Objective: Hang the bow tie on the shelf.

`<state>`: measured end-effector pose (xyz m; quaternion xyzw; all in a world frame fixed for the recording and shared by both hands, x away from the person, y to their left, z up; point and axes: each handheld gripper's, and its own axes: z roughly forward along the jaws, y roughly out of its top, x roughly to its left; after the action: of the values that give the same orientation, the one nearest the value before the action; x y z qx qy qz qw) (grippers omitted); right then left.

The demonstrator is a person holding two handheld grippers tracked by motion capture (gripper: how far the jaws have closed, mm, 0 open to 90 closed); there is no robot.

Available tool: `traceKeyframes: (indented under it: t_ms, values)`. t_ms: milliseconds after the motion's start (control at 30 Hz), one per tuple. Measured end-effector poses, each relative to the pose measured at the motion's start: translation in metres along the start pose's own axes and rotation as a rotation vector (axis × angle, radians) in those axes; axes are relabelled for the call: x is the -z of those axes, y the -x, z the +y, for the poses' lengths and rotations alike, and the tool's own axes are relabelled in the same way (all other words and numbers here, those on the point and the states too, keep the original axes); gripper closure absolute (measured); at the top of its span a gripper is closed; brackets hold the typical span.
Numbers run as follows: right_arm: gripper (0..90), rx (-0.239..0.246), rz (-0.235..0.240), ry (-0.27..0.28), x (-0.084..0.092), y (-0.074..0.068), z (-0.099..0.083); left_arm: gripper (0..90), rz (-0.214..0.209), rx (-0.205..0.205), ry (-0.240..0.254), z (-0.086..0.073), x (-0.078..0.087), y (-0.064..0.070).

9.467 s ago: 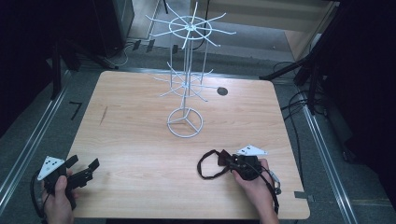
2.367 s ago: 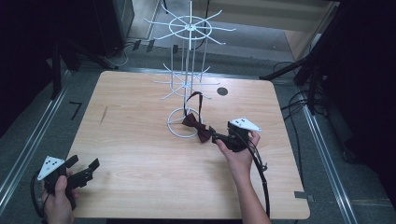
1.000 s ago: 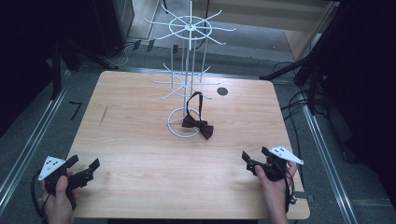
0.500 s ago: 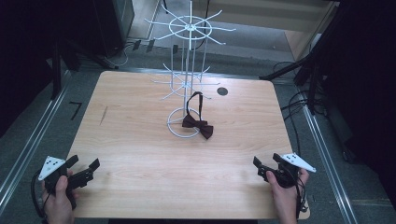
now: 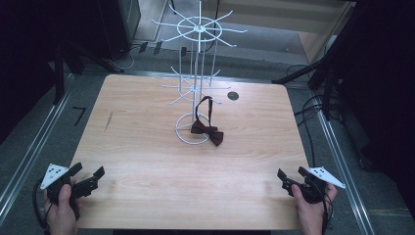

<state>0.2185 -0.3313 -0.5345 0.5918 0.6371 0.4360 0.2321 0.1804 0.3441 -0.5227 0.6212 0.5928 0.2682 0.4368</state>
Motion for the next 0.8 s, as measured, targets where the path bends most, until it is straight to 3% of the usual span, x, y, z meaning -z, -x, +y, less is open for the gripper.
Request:
traceKeyframes:
  t_ms: [800]
  values:
    - [13.2, -0.058, -0.066, 0.002, 0.03, 0.038, -0.017, 14.4, 0.0, 0.0, -0.001, 0.0, 0.0, 0.0]
